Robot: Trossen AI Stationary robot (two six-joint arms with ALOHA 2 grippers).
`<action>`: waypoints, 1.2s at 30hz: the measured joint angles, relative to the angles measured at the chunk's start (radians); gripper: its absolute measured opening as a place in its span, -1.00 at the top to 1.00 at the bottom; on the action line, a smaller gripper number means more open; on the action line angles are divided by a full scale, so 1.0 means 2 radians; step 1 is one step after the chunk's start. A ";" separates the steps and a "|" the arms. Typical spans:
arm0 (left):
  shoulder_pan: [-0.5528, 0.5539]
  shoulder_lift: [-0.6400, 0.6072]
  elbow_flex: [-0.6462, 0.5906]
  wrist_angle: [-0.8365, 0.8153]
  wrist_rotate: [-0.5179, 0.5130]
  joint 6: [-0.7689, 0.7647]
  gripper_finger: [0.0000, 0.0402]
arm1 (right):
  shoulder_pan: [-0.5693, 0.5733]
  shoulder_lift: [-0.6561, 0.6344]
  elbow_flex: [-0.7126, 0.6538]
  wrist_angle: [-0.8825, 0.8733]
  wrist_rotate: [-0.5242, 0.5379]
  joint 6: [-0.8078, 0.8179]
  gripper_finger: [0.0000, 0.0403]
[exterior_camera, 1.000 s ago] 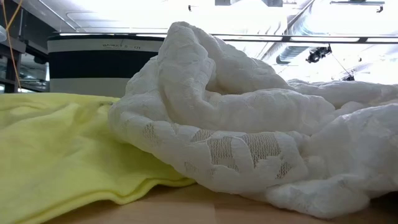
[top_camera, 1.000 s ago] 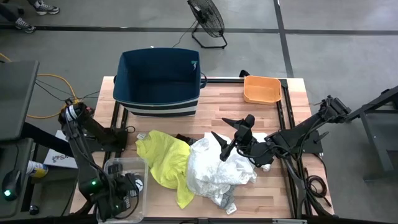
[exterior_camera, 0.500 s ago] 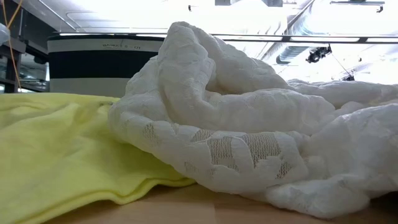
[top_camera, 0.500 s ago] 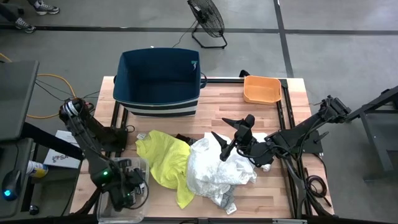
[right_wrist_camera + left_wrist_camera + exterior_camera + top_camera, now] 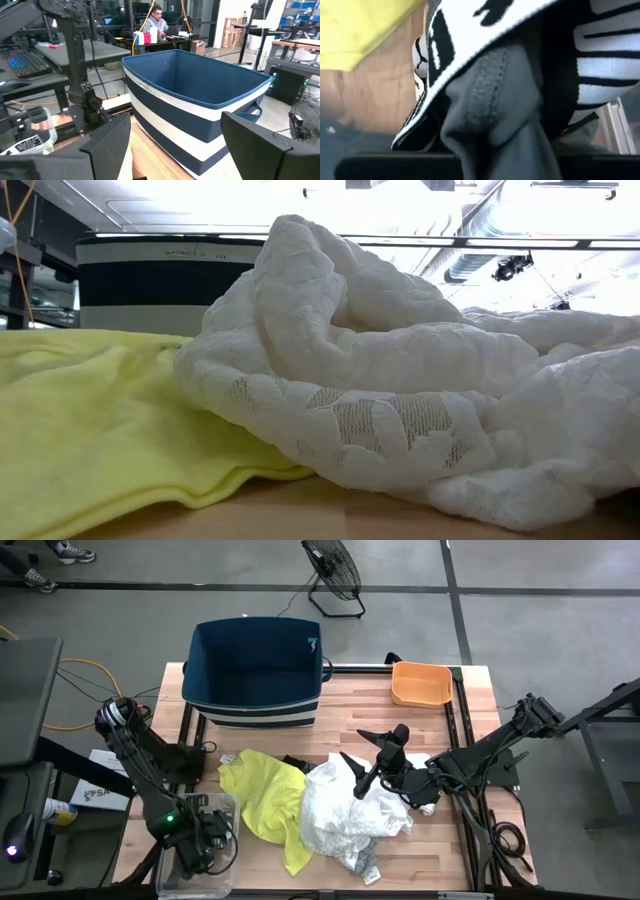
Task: Pick & Place Cloths
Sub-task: Put the gray underwear into the transparent bin, then put the white shirt into the laundry bin
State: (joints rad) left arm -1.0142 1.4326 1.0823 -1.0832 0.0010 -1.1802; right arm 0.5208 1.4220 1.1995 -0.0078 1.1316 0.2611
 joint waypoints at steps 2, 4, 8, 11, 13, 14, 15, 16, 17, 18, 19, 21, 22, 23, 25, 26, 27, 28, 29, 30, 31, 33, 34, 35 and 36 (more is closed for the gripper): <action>0.000 -0.005 0.006 -0.008 -0.002 0.001 0.52 | 0.000 0.000 0.000 0.000 -0.008 0.000 -0.49; 0.000 -0.012 0.016 -0.019 -0.006 0.000 0.40 | 0.000 0.000 0.000 0.000 -0.007 0.000 -0.49; 0.000 -0.031 0.040 -0.031 -0.025 -0.001 0.07 | 0.000 0.000 0.000 0.000 -0.007 0.000 -0.49; 0.000 -0.039 0.056 -0.031 -0.047 0.000 -0.22 | 0.000 0.000 0.000 0.000 -0.008 0.002 -0.49; 0.000 -0.043 0.064 -0.039 -0.046 0.003 -0.42 | 0.000 0.000 0.000 -0.002 -0.013 0.002 -0.49; 0.001 -0.045 0.070 -0.048 -0.042 0.003 -0.51 | 0.000 0.000 0.000 -0.002 -0.016 0.002 -0.49; 0.003 -0.048 0.077 -0.060 -0.039 0.001 -0.59 | 0.000 0.000 0.000 -0.002 -0.017 0.002 -0.49; 0.009 -0.049 0.086 -0.074 -0.036 -0.002 -0.66 | 0.000 0.000 0.000 -0.002 -0.017 0.002 -0.49; 0.016 -0.051 0.096 -0.088 -0.036 -0.006 -0.72 | 0.000 0.000 0.000 -0.002 -0.018 0.002 -0.49; 0.023 -0.052 0.106 -0.103 -0.044 -0.010 -0.77 | 0.000 0.000 0.000 -0.002 -0.018 0.002 -0.49; 0.028 -0.055 0.115 -0.119 -0.060 -0.012 -0.80 | 0.000 0.000 0.000 -0.002 -0.018 0.002 -0.49; 0.034 -0.061 0.135 -0.145 -0.108 -0.010 -0.83 | 0.000 0.000 0.000 -0.002 -0.021 0.002 -0.49; 0.037 -0.064 0.144 -0.156 -0.133 -0.005 -0.83 | 0.000 0.000 0.000 -0.004 -0.027 0.002 -0.49; 0.042 -0.066 0.151 -0.166 -0.156 0.003 -0.84 | 0.000 0.000 0.000 -0.008 -0.041 0.002 -0.49; 0.051 -0.071 0.161 -0.180 -0.199 0.019 -0.84 | -0.001 0.000 0.000 -0.024 -0.083 0.003 -0.49; 0.056 -0.073 0.165 -0.184 -0.219 0.027 -0.84 | -0.003 0.000 0.000 -0.035 -0.107 0.003 -0.49; 0.062 -0.077 0.168 -0.189 -0.237 0.035 -0.84 | -0.003 0.000 0.000 -0.047 -0.128 0.006 -0.49; 0.068 -0.081 0.170 -0.192 -0.257 0.043 -0.84 | -0.003 0.000 0.000 -0.061 -0.145 0.014 -0.49; 0.076 -0.086 0.171 -0.194 -0.276 0.053 -0.84 | -0.003 0.000 0.000 -0.078 -0.156 0.024 -0.49; 0.083 -0.090 0.171 -0.197 -0.289 0.063 -0.84 | -0.003 0.000 0.000 -0.096 -0.161 0.030 -0.49; 0.090 -0.093 0.171 -0.197 -0.301 0.074 -0.84 | -0.003 0.000 0.000 -0.118 -0.162 0.037 -0.49; 0.104 -0.101 0.170 -0.196 -0.320 0.098 -0.84 | -0.003 0.000 0.000 -0.166 -0.163 0.062 -0.49; 0.111 -0.106 0.170 -0.196 -0.332 0.109 -0.84 | -0.003 0.000 0.000 -0.190 -0.164 0.075 -0.49; 0.118 -0.111 0.170 -0.196 -0.345 0.118 -0.84 | -0.003 0.000 0.000 -0.212 -0.169 0.088 -0.49; 0.125 -0.115 0.170 -0.196 -0.358 0.123 -0.84 | -0.003 0.001 0.000 -0.233 -0.180 0.103 -0.49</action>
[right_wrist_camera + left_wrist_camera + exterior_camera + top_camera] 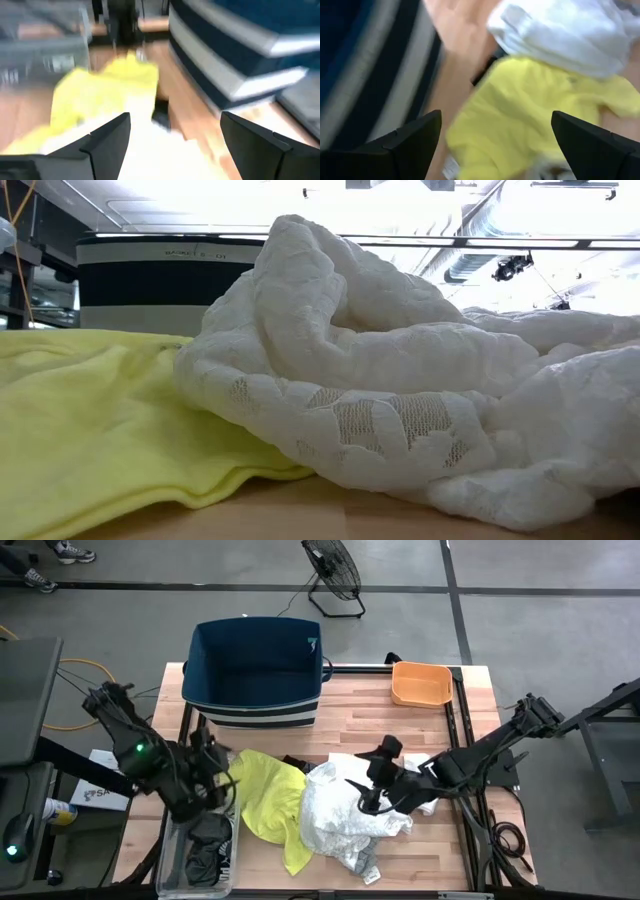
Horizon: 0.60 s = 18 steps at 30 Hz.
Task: Pick & Place Cloths
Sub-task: Put the white shirt into the laundry bin
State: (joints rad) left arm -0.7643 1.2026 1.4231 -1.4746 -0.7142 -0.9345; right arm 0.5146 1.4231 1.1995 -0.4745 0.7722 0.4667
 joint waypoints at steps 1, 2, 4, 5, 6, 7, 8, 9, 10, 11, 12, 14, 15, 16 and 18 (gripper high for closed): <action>0.006 -0.004 0.000 0.001 -0.010 0.005 -0.84 | 0.000 0.002 0.000 -0.016 -0.013 0.014 -0.49; 0.012 -0.007 0.000 0.001 -0.019 0.008 -0.84 | 0.000 0.004 -0.002 -0.023 -0.027 0.024 -0.49; 0.025 -0.013 0.000 0.002 -0.033 0.013 -0.84 | 0.000 0.011 -0.010 -0.028 -0.054 0.029 -0.49; 0.032 -0.015 0.000 0.002 -0.038 0.017 -0.84 | 0.000 0.016 -0.014 -0.027 -0.066 0.028 -0.49; 0.038 -0.017 0.000 0.003 -0.041 0.020 -0.84 | 0.000 0.020 -0.016 -0.025 -0.075 0.024 -0.49; 0.043 -0.018 0.000 0.003 -0.041 0.020 -0.84 | 0.000 0.025 -0.020 -0.022 -0.084 0.023 -0.49; 0.047 -0.020 0.000 0.003 -0.041 0.020 -0.84 | 0.000 0.028 -0.023 -0.020 -0.093 0.023 -0.49; 0.051 -0.021 0.000 0.003 -0.042 0.020 -0.84 | 0.000 0.032 -0.027 -0.016 -0.101 0.028 -0.49; 0.054 -0.021 0.000 0.003 -0.042 0.020 -0.84 | 0.000 0.037 -0.030 -0.014 -0.110 0.034 -0.49; 0.057 -0.022 0.000 0.003 -0.042 0.020 -0.84 | 0.000 0.042 -0.033 -0.013 -0.118 0.041 -0.49; 0.059 -0.022 0.000 0.003 -0.042 0.020 -0.84 | 0.000 0.046 -0.035 -0.013 -0.123 0.044 -0.49; 0.062 -0.021 0.000 0.003 -0.042 0.020 -0.84 | 0.000 0.057 -0.036 -0.014 -0.125 0.044 -0.50; 0.062 -0.021 0.000 0.003 -0.042 0.020 -0.84 | 0.000 0.061 -0.036 -0.012 -0.126 0.044 -0.51; 0.062 -0.021 0.000 0.003 -0.042 0.020 -0.84 | 0.000 0.066 -0.036 -0.012 -0.126 0.046 -0.54; 0.062 -0.021 0.000 0.003 -0.042 0.020 -0.84 | -0.003 0.074 -0.036 -0.004 -0.126 0.057 -0.63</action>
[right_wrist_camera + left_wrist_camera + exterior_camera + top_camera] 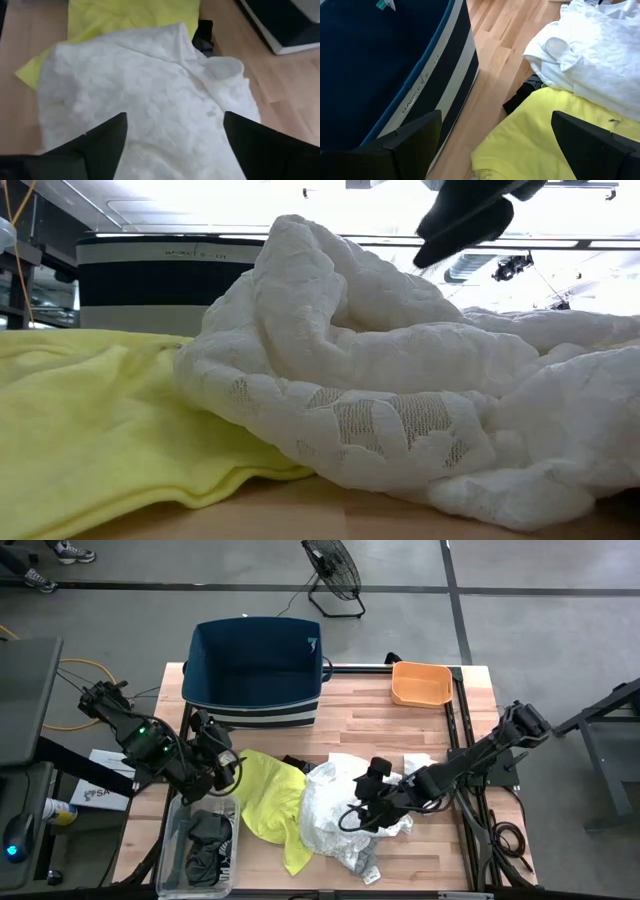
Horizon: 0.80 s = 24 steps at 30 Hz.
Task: Pick & Place Cloths
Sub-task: Put the white shirt into the laundry bin
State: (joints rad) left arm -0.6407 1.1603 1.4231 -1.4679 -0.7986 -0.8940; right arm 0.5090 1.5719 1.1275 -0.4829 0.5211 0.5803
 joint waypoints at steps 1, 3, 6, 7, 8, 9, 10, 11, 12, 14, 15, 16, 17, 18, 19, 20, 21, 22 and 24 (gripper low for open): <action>0.000 0.000 0.000 0.000 0.000 0.000 -0.84 | -0.002 0.004 0.000 0.005 0.000 0.004 -0.69; 0.000 0.000 0.000 0.000 0.000 0.000 -0.84 | -0.005 0.016 0.000 0.010 0.000 0.010 -0.82; 0.000 0.000 0.000 0.000 0.001 0.000 -0.84 | -0.012 0.036 0.000 0.025 -0.004 0.009 -0.96; 0.000 0.000 0.000 0.000 0.001 0.000 -0.84 | -0.015 0.042 0.000 0.031 -0.009 0.009 -0.96; 0.000 0.000 0.000 0.000 0.001 0.000 -0.84 | -0.019 0.047 0.000 0.036 -0.023 0.008 -0.95; 0.000 0.000 0.000 0.000 0.001 0.000 -0.84 | -0.022 0.053 0.000 0.043 -0.038 0.007 -0.93; 0.000 0.000 0.000 0.000 0.001 0.000 -0.84 | -0.025 0.059 0.000 0.049 -0.052 0.004 -0.93; 0.000 0.000 0.000 0.000 0.002 0.000 -0.84 | -0.027 0.065 0.000 0.055 -0.063 0.001 -0.93; 0.000 0.000 0.000 0.000 0.002 0.000 -0.84 | -0.030 0.072 0.000 0.062 -0.068 0.001 -0.93; 0.000 0.000 0.000 0.000 0.002 0.000 -0.84 | -0.035 0.082 0.000 0.069 -0.070 0.001 -0.94; 0.000 0.000 0.000 0.000 0.002 0.000 -0.84 | -0.038 0.088 0.000 0.070 -0.070 0.001 -0.95; 0.000 0.000 0.000 0.000 0.002 0.000 -0.84 | -0.042 0.094 0.000 0.071 -0.074 0.000 -0.95; 0.000 0.000 0.000 0.000 0.002 0.000 -0.84 | -0.045 0.100 0.000 0.071 -0.078 0.001 -0.96; 0.000 0.000 0.000 0.000 0.002 0.000 -0.84 | -0.049 0.105 0.000 0.070 -0.082 0.001 -0.96; 0.000 0.000 0.000 0.000 0.002 0.000 -0.84 | -0.054 0.110 0.000 0.071 -0.083 0.004 -0.96; 0.000 0.000 0.000 0.000 0.002 0.000 -0.84 | -0.059 0.115 0.000 0.073 -0.085 0.009 -0.96; 0.000 0.000 0.000 0.000 0.002 0.000 -0.84 | -0.063 0.119 0.000 0.073 -0.087 0.013 -0.96; 0.000 0.000 0.000 0.000 0.002 0.000 -0.84 | -0.068 0.123 0.000 0.073 -0.090 0.014 -0.96; 0.000 0.000 0.000 0.000 0.002 0.000 -0.84 | -0.078 0.130 0.000 0.074 -0.095 0.017 -0.94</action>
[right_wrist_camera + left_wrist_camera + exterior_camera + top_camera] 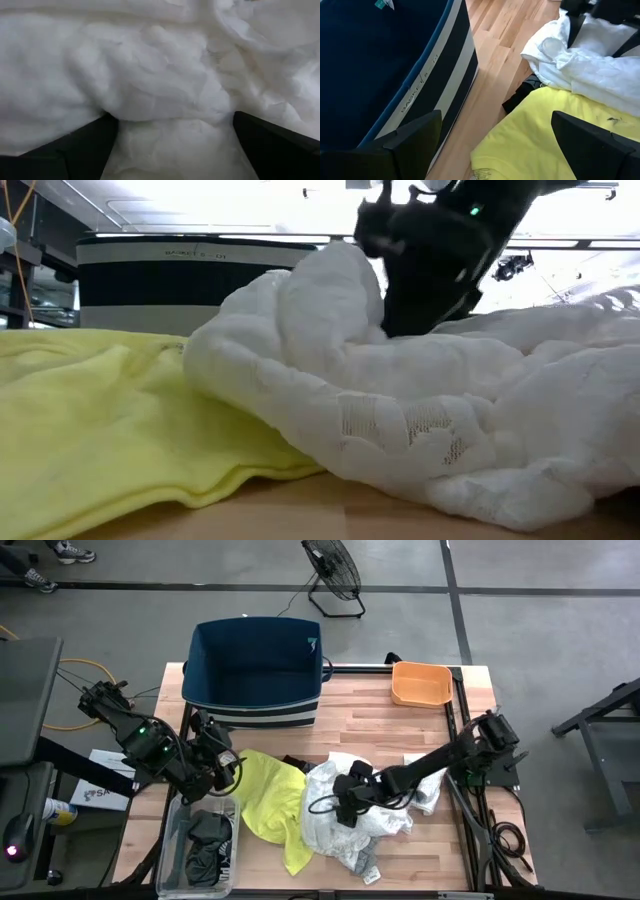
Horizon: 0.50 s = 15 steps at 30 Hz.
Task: Pick & Place Cloths
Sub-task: Put the white shirt into the laundry bin
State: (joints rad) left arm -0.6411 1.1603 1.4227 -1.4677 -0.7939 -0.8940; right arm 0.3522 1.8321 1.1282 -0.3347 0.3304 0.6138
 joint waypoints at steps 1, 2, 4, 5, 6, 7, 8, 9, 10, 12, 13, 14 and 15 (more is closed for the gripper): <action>0.000 0.000 0.000 0.000 0.000 0.000 -0.84 | -0.005 0.002 0.000 0.000 -0.001 0.007 -0.92; 0.000 0.000 0.000 0.000 0.000 0.000 -0.84 | -0.009 0.003 0.000 -0.001 -0.002 0.013 -0.89; 0.000 0.000 0.000 0.000 0.001 0.000 -0.84 | -0.018 0.003 0.000 -0.002 -0.012 0.020 -0.79; 0.000 0.000 0.000 0.000 0.002 0.000 -0.84 | -0.022 0.003 0.000 -0.002 -0.016 0.020 -0.73; 0.000 0.000 0.000 0.000 0.002 0.000 -0.84 | -0.026 0.003 0.000 -0.002 -0.018 0.020 -0.67; 0.000 0.000 0.000 0.000 0.003 0.000 -0.84 | -0.029 0.003 0.000 -0.003 -0.018 0.020 -0.59; 0.000 0.000 0.000 0.000 0.003 0.000 -0.84 | -0.033 0.003 0.000 -0.005 -0.018 0.020 -0.51; 0.000 0.000 0.000 0.000 0.003 0.000 -0.84 | -0.037 0.003 0.000 -0.009 -0.019 0.020 -0.43; 0.000 0.000 0.000 0.001 0.003 0.000 -0.84 | -0.042 0.003 0.000 -0.013 -0.020 0.022 -0.34; 0.000 0.000 0.000 0.001 0.003 0.000 -0.84 | -0.052 0.003 0.000 -0.022 -0.025 0.028 -0.16; 0.000 0.000 0.000 0.002 0.003 0.000 -0.84 | -0.057 0.003 0.000 -0.027 -0.028 0.035 -0.07; 0.000 0.000 0.000 0.002 0.003 0.000 -0.84 | -0.062 0.003 0.000 -0.032 -0.032 0.040 0.03; 0.000 0.000 0.000 0.002 0.003 0.000 -0.84 | -0.067 0.003 0.000 -0.037 -0.039 0.045 0.12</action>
State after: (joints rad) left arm -0.6411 1.1606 1.4227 -1.4647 -0.7869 -0.8948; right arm 0.2185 1.8381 1.1286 -0.4092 0.2532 0.7038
